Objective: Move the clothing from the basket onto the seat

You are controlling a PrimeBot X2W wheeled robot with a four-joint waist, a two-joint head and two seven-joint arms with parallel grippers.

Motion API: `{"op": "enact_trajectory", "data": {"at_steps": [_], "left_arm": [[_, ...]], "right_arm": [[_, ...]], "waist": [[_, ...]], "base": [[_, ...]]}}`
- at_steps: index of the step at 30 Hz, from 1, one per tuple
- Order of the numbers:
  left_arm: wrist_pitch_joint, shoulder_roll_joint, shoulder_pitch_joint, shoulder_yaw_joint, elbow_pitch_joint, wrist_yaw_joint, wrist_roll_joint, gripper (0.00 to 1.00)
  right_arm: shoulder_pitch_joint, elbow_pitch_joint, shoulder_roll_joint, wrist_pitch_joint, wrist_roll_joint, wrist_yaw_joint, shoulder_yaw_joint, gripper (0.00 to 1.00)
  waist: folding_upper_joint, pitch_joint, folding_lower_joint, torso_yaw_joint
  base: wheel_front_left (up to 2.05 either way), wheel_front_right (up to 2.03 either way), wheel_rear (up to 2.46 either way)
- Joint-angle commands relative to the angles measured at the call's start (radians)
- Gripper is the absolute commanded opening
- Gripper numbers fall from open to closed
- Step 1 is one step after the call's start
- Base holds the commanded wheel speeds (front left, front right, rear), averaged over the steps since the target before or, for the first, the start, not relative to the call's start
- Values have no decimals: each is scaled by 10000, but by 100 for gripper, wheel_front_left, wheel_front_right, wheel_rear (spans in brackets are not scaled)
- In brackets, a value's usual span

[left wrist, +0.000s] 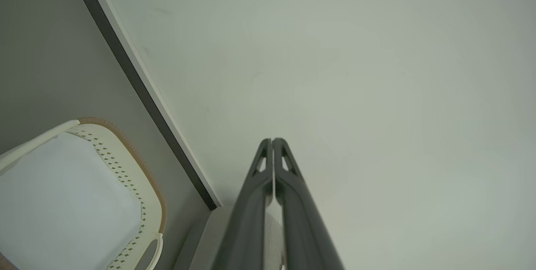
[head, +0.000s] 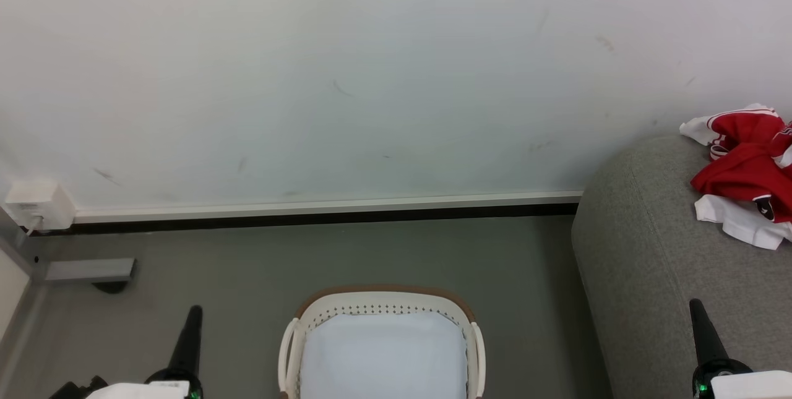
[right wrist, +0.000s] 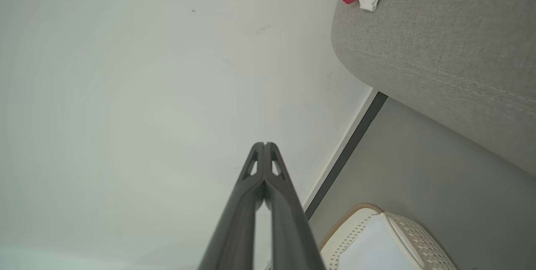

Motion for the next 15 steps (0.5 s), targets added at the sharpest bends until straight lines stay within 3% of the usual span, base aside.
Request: {"op": "enact_trajectory", "data": {"at_steps": [1, 15], "left_arm": [[75, 67, -202, 55, -79, 10, -342, 0], [359, 68, -326, 88, -120, 11, -1382, 0]], "right_arm": [[-212, -121, -97, 74, 250, -18, -71, 0], [-228, -271, -103, 381, 1341, -20, -233, 0]], "waist": [[0, 4, -1, 4], [0, 40, -1, 42]], "base": [[0, 0, 0], [0, 0, 0]]}}
